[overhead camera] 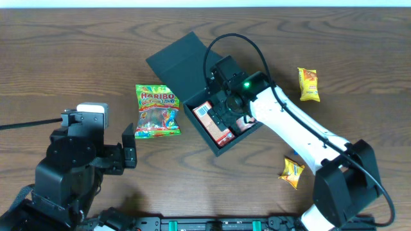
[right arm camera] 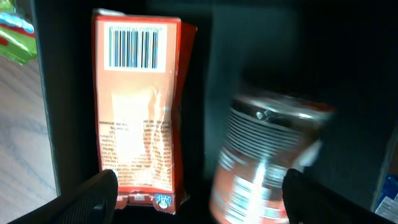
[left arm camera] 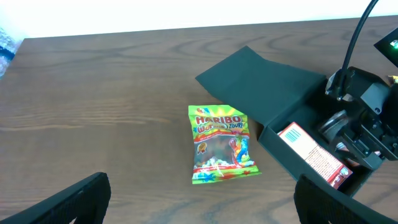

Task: Pack container
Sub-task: 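Lower the Pringles can into the box, release, and withdraw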

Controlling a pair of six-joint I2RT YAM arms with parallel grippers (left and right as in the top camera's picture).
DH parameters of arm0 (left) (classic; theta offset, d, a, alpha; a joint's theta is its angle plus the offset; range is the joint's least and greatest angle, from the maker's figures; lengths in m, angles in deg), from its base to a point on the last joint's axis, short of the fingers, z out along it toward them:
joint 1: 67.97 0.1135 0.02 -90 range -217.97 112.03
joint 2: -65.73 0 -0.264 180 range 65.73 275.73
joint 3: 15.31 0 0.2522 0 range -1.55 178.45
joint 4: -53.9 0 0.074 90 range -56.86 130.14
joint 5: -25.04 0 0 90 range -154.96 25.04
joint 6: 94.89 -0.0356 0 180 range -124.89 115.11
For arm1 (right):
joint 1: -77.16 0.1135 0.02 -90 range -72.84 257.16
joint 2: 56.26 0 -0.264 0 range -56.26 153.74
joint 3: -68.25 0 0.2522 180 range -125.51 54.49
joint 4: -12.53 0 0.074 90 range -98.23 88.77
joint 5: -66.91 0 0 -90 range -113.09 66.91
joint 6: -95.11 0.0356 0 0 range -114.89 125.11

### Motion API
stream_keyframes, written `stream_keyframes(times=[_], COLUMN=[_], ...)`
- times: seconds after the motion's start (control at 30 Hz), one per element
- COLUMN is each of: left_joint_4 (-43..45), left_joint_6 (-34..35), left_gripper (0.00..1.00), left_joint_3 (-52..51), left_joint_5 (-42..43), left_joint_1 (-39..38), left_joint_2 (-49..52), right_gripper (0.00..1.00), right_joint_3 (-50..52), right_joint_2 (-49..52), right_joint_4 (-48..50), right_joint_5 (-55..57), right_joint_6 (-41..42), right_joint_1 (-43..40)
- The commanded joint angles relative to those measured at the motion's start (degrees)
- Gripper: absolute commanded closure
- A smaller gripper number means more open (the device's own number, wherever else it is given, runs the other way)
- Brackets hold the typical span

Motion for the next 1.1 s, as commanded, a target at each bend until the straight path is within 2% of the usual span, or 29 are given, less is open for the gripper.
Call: stream_keyframes(times=[0.0, 0.07, 0.17, 0.3, 0.37, 0.5, 0.8, 1.07], left_joint_4=[-0.1, -0.1, -0.1, -0.1, -0.1, -0.1, -0.1, -0.1], left_joint_6=[-1.0, -1.0, -1.0, -1.0, -1.0, -1.0, -1.0, -1.0], left_gripper=[0.05, 0.05, 0.05, 0.05, 0.05, 0.05, 0.05, 0.05], left_joint_3=[0.8, 0.8, 0.8, 0.8, 0.8, 0.8, 0.8, 0.8], left_joint_5=[-1.0, -1.0, -1.0, -1.0, -1.0, -1.0, -1.0, -1.0], left_joint_1=[0.4, 0.4, 0.4, 0.4, 0.4, 0.4, 0.4, 0.4], left_joint_2=[0.0, 0.0, 0.0, 0.0, 0.0, 0.0, 0.0, 0.0], right_gripper=[0.17, 0.22, 0.47, 0.77, 0.83, 0.86, 0.87, 0.88], right_joint_3=[-0.9, -0.9, -0.9, -0.9, -0.9, -0.8, 0.7, 1.3], right_joint_2=[0.6, 0.6, 0.6, 0.6, 0.6, 1.2, 7.8, 9.9], right_joint_4=[0.8, 0.9, 1.5, 1.8, 1.8, 0.0, 0.1, 0.4], right_joint_5=[2.7, 7.5, 16.8, 17.1, 17.4, 20.7, 20.9, 22.0], right_joint_6=[0.1, 0.1, 0.4, 0.4, 0.4, 1.3, 1.9, 1.9], right_joint_1=[0.8, 0.8, -0.3, -2.3, -2.9, -3.8, -3.9, -3.7])
